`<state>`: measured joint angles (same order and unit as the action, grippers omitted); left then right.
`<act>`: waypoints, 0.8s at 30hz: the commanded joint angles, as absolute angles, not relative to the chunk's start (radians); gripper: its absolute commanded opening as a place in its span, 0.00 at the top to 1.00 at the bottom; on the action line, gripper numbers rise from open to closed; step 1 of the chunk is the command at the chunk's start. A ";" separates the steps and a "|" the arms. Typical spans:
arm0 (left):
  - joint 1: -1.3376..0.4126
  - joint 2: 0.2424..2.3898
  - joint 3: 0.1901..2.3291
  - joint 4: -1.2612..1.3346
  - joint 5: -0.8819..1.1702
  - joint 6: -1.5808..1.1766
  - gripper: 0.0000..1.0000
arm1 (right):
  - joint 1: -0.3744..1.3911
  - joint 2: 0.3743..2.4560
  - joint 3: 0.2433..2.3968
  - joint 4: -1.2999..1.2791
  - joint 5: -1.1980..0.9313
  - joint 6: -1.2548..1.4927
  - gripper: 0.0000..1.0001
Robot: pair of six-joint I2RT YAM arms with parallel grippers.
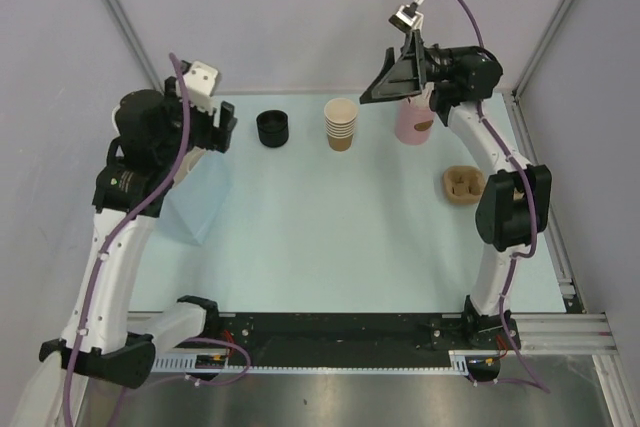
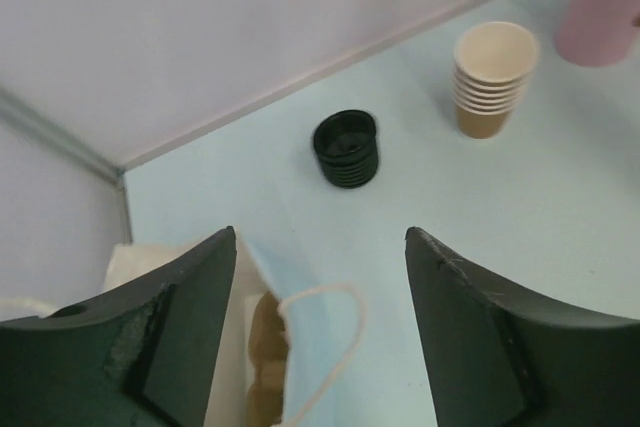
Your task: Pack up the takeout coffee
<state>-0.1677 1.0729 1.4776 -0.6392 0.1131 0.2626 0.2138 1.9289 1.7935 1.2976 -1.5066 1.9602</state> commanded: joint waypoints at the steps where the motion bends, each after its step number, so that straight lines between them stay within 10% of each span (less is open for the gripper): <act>1: -0.274 1.034 1.551 -0.582 0.153 0.290 0.16 | 0.247 1.878 1.894 1.522 -1.517 1.976 0.00; 5: -0.290 1.064 1.627 -0.616 0.189 0.299 0.11 | 0.192 1.670 1.790 0.952 -1.377 1.499 0.00; 6: -0.299 1.071 1.649 -0.620 0.180 0.311 0.11 | 0.157 1.614 1.799 0.582 -1.294 0.730 0.00; 7: -0.325 1.086 1.652 -0.620 0.169 0.317 0.09 | 0.182 1.586 2.007 -0.374 -1.114 0.360 0.00; 8: -0.340 1.092 1.655 -0.621 0.149 0.325 0.09 | 0.258 1.565 2.046 -0.537 -0.667 0.137 0.00; 17: -0.509 1.202 1.493 -0.496 -0.090 0.406 0.09 | 0.569 1.684 2.121 -0.713 -0.074 -0.184 0.00; 24: -0.515 1.278 1.313 -0.362 -0.159 0.342 0.03 | 0.607 1.880 2.178 -0.769 -0.034 -0.244 0.03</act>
<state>-0.5106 1.2755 1.3689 -0.4652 -0.0811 0.3672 0.5861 1.7683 2.1811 -0.6163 -0.1448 -0.1337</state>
